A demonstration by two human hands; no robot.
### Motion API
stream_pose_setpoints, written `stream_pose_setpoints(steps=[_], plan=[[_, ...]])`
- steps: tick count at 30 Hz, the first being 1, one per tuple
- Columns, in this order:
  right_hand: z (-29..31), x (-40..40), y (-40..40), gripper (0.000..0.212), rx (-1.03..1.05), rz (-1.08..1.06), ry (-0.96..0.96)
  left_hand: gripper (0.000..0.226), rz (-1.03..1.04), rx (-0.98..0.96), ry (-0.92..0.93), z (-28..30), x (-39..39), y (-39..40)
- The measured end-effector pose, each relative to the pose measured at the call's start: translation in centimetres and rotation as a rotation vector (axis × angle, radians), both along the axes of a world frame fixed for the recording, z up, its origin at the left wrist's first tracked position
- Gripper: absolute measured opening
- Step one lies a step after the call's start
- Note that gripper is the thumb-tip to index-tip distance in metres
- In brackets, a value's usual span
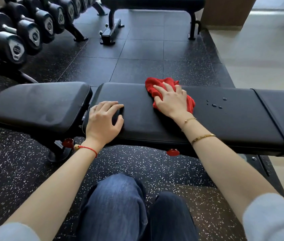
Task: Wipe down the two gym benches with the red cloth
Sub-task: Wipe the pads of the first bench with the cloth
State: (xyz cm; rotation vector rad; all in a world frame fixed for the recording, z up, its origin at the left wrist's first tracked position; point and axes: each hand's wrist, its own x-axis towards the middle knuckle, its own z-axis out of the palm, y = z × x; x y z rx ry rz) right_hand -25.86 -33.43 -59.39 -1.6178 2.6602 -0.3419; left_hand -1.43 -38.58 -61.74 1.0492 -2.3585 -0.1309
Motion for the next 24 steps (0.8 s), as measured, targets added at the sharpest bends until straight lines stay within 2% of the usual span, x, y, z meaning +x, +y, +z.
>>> stream_pose_setpoints(steps=[4,8,12,17,21,24], plan=[[-0.1,4.5,-0.8,0.05,-0.001,0.157,0.032,0.037,-0.003,0.001,0.003,0.1,-0.1,-0.1],[-0.7,6.0,3.8,0.049,-0.097,0.326,0.022,0.037,-0.001,-0.015,0.017,-0.1,0.1,-0.1],[-0.9,2.3,6.5,0.048,-0.142,0.233,0.035,0.036,-0.005,-0.02,0.031,-0.3,0.0,-0.1],[-0.4,-2.2,2.7,0.048,-0.022,-0.051,0.028,0.035,0.025,-0.039,0.013,-0.6,-0.2,-0.1],[-0.1,1.3,0.1,0.049,-0.001,0.024,0.023,0.035,0.028,-0.044,-0.003,-0.5,-0.2,0.1],[-0.5,4.8,1.9,0.05,-0.029,0.159,0.039,0.036,0.023,-0.041,-0.003,-0.5,-0.1,0.1]])
